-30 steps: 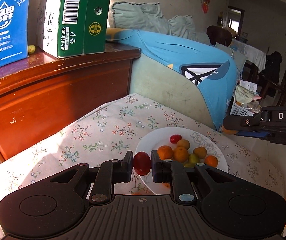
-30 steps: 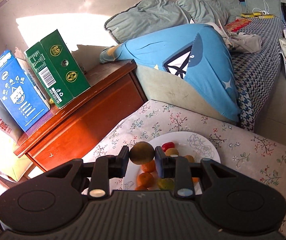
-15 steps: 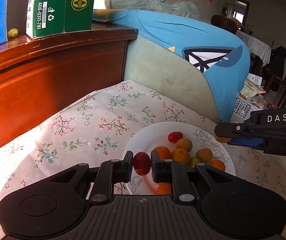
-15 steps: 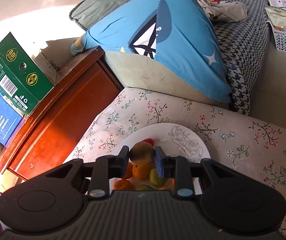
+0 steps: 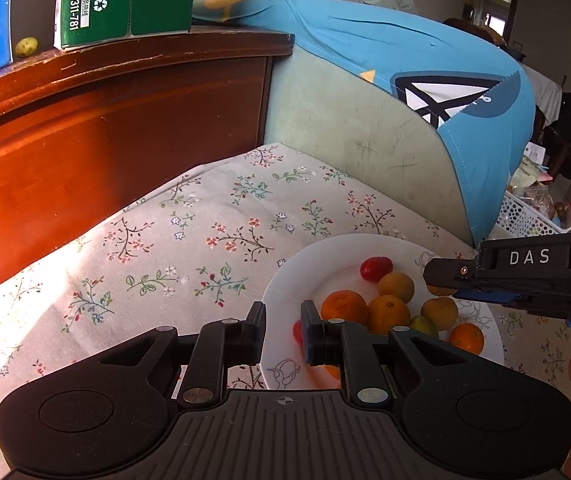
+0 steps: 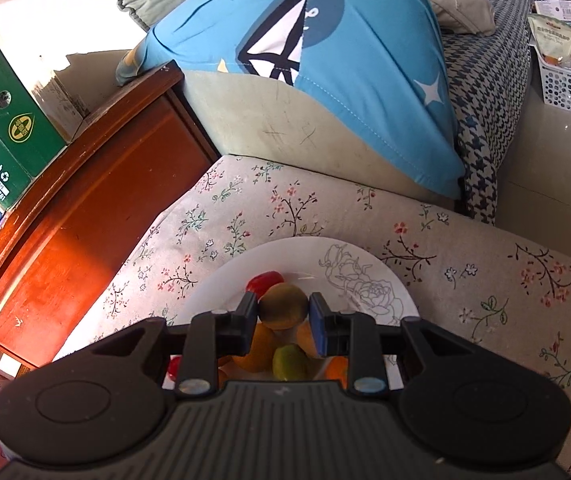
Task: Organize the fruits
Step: 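Open both tools to release the fruits onto the plate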
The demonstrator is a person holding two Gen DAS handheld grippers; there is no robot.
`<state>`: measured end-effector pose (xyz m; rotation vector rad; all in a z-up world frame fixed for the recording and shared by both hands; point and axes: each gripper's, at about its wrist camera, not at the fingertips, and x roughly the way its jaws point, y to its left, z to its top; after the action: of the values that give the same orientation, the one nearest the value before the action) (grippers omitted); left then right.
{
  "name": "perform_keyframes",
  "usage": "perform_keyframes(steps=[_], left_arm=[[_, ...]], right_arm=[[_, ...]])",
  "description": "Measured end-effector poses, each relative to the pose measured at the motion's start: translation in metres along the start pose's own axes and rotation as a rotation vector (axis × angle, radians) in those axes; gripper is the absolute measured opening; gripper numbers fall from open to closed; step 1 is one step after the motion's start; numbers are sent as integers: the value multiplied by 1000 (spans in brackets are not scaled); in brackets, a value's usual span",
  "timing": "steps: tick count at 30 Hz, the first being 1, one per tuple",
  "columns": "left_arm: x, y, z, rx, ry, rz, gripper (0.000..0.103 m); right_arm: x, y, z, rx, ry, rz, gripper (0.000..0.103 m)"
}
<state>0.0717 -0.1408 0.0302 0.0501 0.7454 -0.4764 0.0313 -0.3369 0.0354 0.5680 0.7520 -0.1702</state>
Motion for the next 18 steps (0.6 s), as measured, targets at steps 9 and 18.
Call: perform_keyframes(steps=[9, 18], left_arm=[[3, -7, 1, 21, -1, -6, 19], [-19, -9, 10, -17, -52, -14, 64]], right_arm=[[7, 2, 0, 23, -3, -5, 32], [-5, -5, 15, 82, -22, 81, 49]])
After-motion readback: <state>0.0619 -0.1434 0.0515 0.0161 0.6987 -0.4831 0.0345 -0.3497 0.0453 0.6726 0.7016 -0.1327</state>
